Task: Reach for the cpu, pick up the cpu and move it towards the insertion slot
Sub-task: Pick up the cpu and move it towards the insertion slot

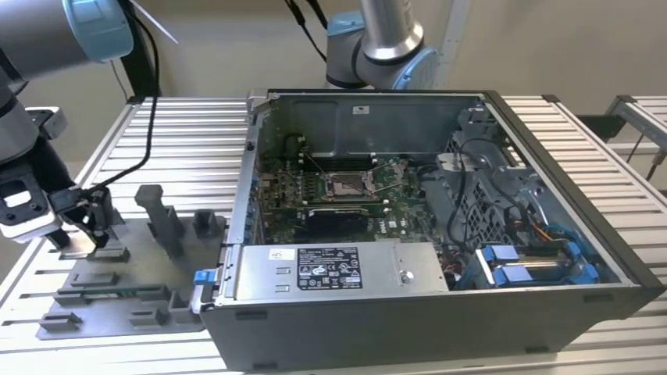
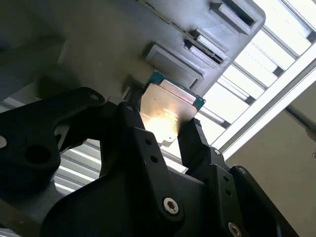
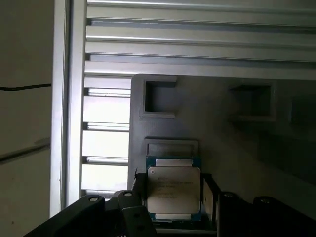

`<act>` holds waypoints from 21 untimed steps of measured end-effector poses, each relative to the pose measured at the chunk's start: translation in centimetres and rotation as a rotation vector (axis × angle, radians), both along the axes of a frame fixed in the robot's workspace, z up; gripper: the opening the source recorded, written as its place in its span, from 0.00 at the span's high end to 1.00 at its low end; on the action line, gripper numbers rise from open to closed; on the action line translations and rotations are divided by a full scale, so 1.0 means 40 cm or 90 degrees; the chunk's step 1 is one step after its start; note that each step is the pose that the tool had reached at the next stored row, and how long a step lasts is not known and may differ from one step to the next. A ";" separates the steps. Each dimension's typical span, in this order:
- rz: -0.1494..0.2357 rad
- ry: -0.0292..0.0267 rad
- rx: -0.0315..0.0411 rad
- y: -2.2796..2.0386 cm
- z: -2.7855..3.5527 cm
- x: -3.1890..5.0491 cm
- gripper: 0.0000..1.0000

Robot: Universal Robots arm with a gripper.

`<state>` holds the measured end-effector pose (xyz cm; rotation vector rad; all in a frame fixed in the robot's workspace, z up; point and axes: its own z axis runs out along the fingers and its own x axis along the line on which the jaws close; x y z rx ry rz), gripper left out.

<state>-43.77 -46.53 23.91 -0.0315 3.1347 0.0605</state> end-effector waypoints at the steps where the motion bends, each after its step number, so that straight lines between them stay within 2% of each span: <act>1: 0.000 -0.0001 0.0001 0.000 0.005 0.000 1.00; 21: 0.000 0.0000 0.0000 0.000 0.121 0.000 1.00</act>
